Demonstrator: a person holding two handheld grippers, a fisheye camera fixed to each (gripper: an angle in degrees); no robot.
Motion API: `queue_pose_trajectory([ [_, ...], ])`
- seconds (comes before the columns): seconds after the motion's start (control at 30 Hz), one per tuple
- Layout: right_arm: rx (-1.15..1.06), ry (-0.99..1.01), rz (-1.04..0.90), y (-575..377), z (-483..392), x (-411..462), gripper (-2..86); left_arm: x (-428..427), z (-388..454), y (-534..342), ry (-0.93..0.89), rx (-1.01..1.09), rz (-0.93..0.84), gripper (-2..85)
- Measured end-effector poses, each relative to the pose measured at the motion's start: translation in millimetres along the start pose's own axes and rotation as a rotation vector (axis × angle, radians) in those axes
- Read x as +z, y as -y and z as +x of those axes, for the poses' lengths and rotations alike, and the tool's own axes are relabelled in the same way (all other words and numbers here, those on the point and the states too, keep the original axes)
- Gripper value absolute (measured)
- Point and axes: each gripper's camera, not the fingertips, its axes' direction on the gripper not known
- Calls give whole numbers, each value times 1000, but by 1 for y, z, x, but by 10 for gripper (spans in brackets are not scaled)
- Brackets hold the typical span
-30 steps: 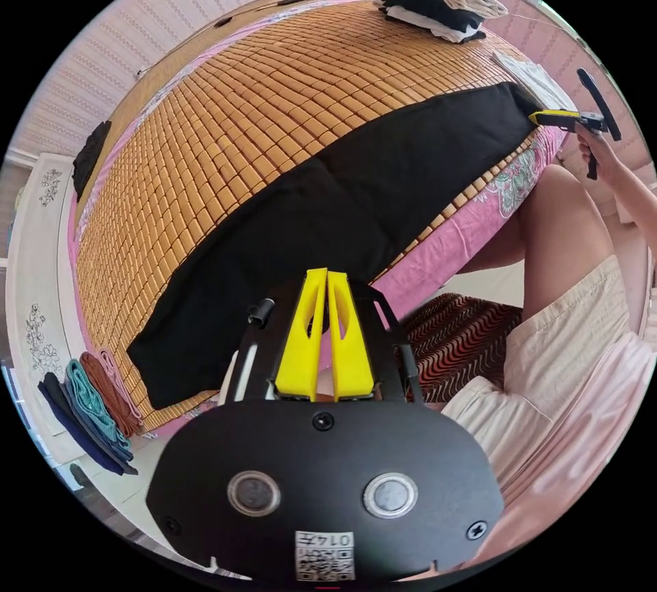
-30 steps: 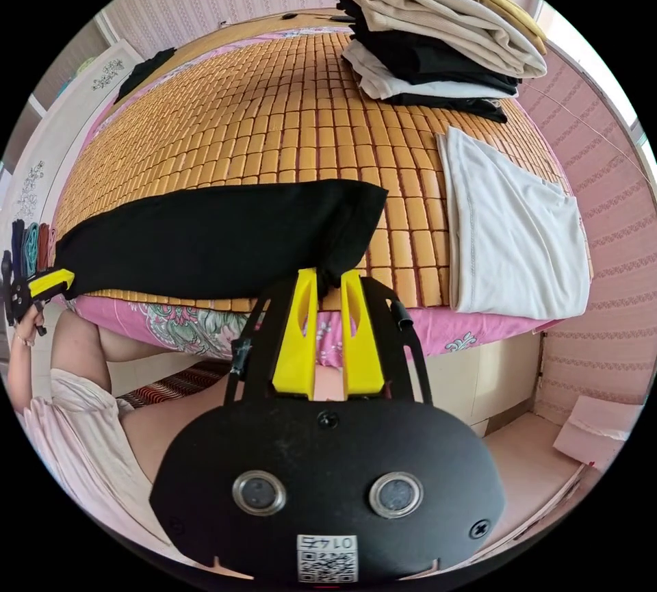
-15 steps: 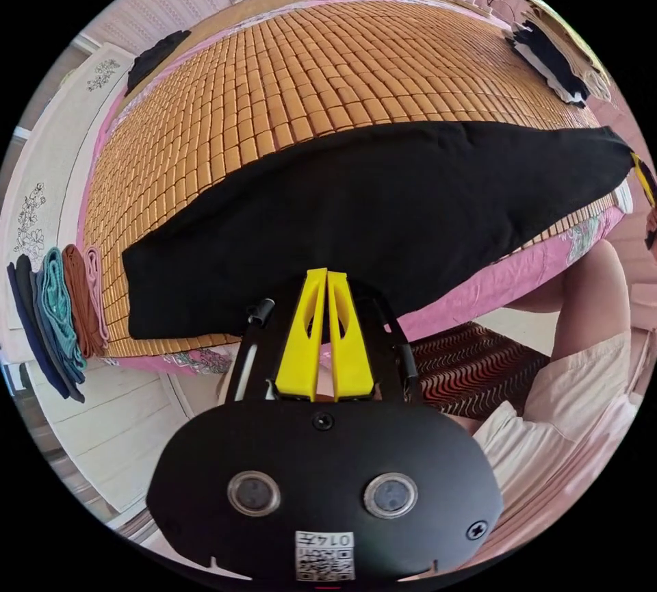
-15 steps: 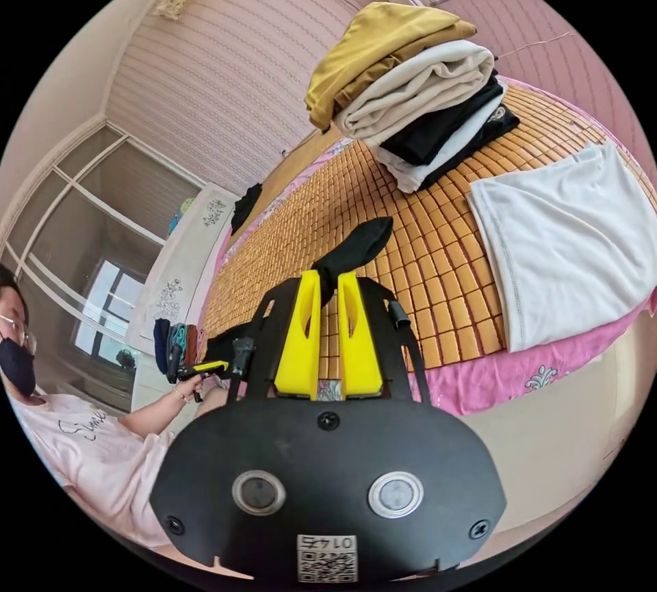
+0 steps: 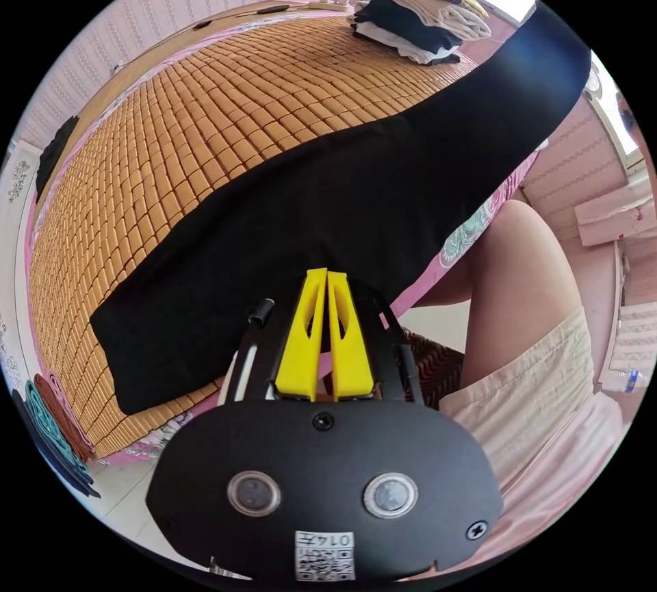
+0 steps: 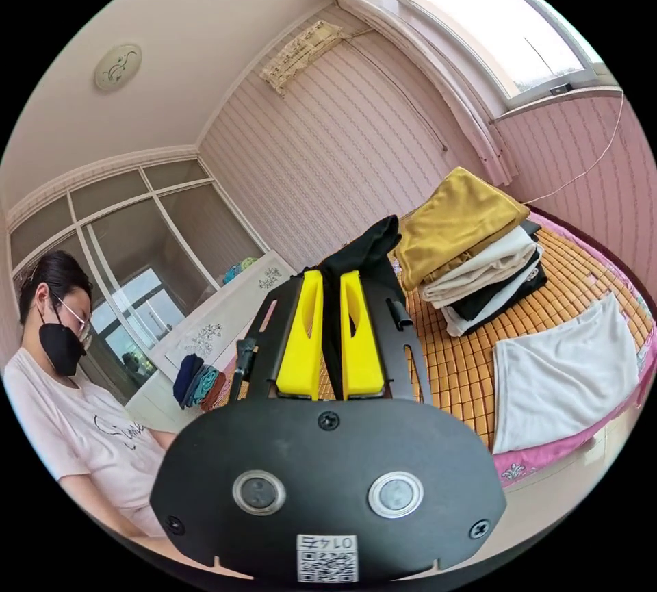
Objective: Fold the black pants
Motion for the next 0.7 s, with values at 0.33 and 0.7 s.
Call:
queue_pose_trajectory([
  [0.33, -274, 393, -448, -85, -179, 232, 55, -52, -88, -104, -23, -206, 183, -10],
  [0.7, -374, 195, -1062, -286, -249, 417, 76, -42, -206, -252, -12, -617, 167, -3],
])
